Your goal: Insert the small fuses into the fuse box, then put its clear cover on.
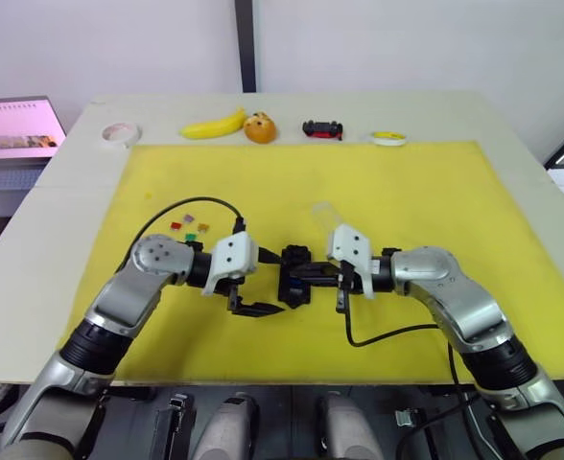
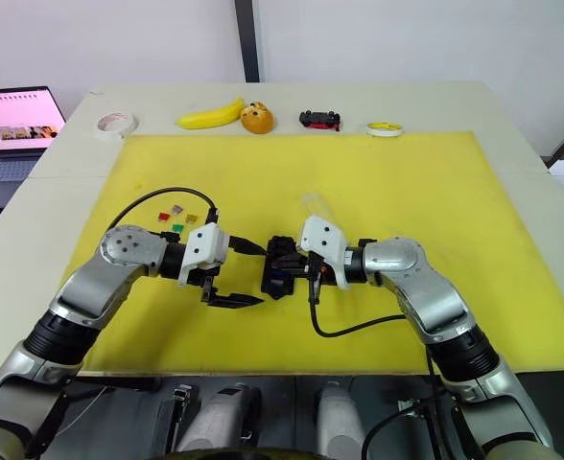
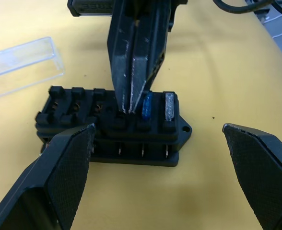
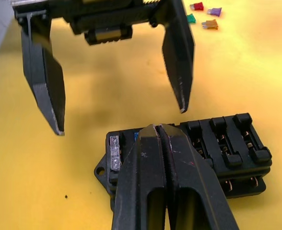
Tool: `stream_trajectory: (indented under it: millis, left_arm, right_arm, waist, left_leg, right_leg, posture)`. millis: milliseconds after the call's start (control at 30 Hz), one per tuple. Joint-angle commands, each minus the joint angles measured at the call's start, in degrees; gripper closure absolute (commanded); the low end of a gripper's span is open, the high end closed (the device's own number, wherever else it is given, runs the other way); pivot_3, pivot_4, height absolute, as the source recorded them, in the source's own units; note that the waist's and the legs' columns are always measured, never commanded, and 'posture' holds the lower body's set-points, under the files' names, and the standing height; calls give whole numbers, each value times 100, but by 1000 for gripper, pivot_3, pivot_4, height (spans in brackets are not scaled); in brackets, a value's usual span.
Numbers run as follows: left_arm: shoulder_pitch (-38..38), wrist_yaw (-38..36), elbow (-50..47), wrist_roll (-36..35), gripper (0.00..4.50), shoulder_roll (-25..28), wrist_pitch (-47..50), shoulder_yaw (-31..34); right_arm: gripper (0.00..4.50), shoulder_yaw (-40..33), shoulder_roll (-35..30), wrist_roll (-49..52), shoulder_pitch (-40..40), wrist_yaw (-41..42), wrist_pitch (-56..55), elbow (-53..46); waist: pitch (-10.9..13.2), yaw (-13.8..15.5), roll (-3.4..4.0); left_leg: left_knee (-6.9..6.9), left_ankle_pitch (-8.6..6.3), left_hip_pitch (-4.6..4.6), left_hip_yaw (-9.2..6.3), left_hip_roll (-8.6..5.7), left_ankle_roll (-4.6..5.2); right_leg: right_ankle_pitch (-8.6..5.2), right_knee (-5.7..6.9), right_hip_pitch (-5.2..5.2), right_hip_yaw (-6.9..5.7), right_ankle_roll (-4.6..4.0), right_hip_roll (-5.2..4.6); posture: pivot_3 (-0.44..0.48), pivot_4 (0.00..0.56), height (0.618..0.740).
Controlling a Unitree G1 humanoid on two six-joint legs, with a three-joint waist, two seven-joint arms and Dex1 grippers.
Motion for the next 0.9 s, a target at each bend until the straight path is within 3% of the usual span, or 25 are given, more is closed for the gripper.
stream_trajectory:
  millis: [33, 467, 900]
  left_arm:
    - [-73, -15, -51, -7, 0, -9, -100, 70]
    - [-45, 5, -35, 0, 0, -26, -167, 50]
    - [-22, 59, -109, -17, 0, -33, -105, 73]
  right_arm:
    - [4437, 32, 1, -43, 60, -58, 50, -2]
    - [4437, -411, 19, 669, -150, -9, 506, -537]
    - [4437, 285, -201, -42, -59, -121, 508, -337]
  waist:
    - [0, -1, 0]
    - [0, 1, 0]
    - [-1, 3, 0]
  left_leg:
    - [0, 0, 0, 0, 0, 0]
    - [0, 0, -1, 0, 0, 0]
    - [0, 0, -1, 0, 0, 1]
  right_leg:
    - [0, 0, 0, 0, 0, 0]
    - [0, 0, -2, 0, 0, 0]
    - [0, 1, -1, 1, 0, 0]
  posture:
    - [0, 150, 740]
    - [0, 150, 740]
    - [0, 150, 740]
